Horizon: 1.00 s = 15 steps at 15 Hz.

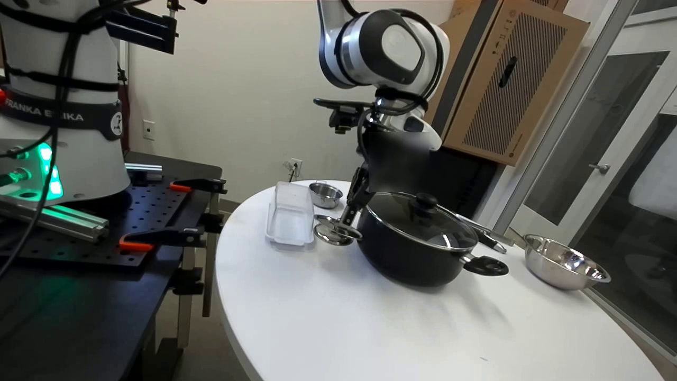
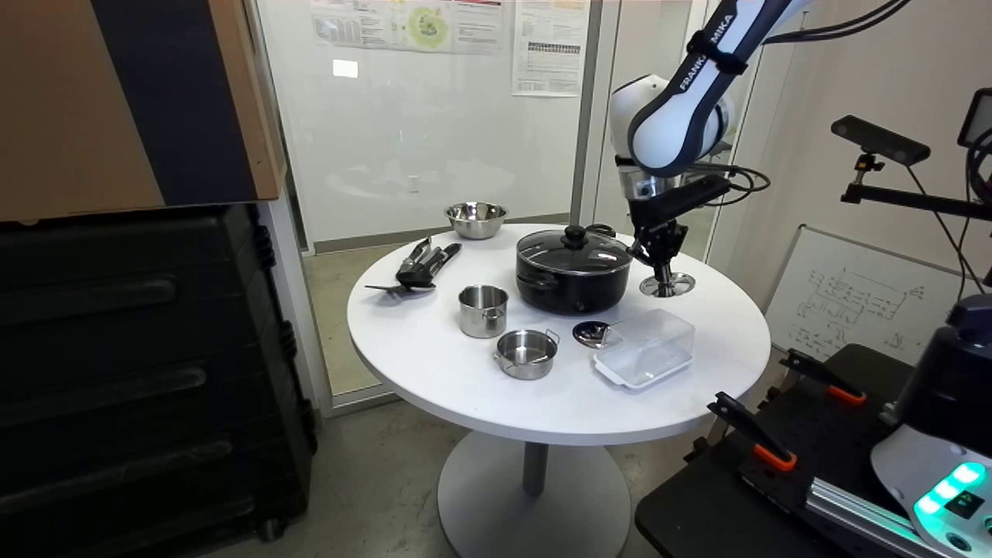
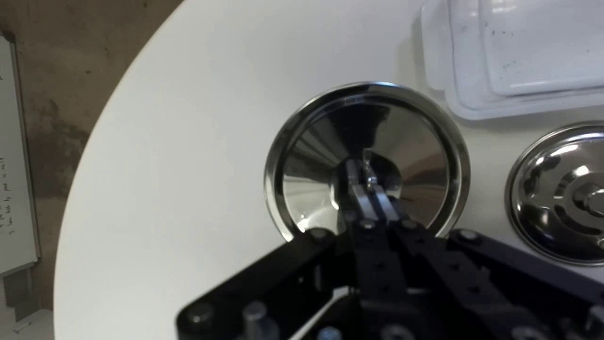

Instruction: Remove the lid from the pot and put it on the table

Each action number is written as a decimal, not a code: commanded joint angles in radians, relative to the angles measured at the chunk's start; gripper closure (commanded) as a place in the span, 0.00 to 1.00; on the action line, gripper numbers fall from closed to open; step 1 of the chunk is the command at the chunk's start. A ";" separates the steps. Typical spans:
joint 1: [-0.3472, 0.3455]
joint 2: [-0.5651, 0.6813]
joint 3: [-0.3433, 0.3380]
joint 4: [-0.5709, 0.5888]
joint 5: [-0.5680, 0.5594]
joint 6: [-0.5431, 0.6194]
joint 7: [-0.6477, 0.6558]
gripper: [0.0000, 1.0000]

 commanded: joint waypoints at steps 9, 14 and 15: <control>0.087 0.117 -0.131 0.060 -0.107 0.027 0.249 1.00; 0.134 0.167 -0.133 0.076 -0.146 0.081 0.416 1.00; 0.142 0.180 -0.134 0.079 -0.148 0.084 0.444 1.00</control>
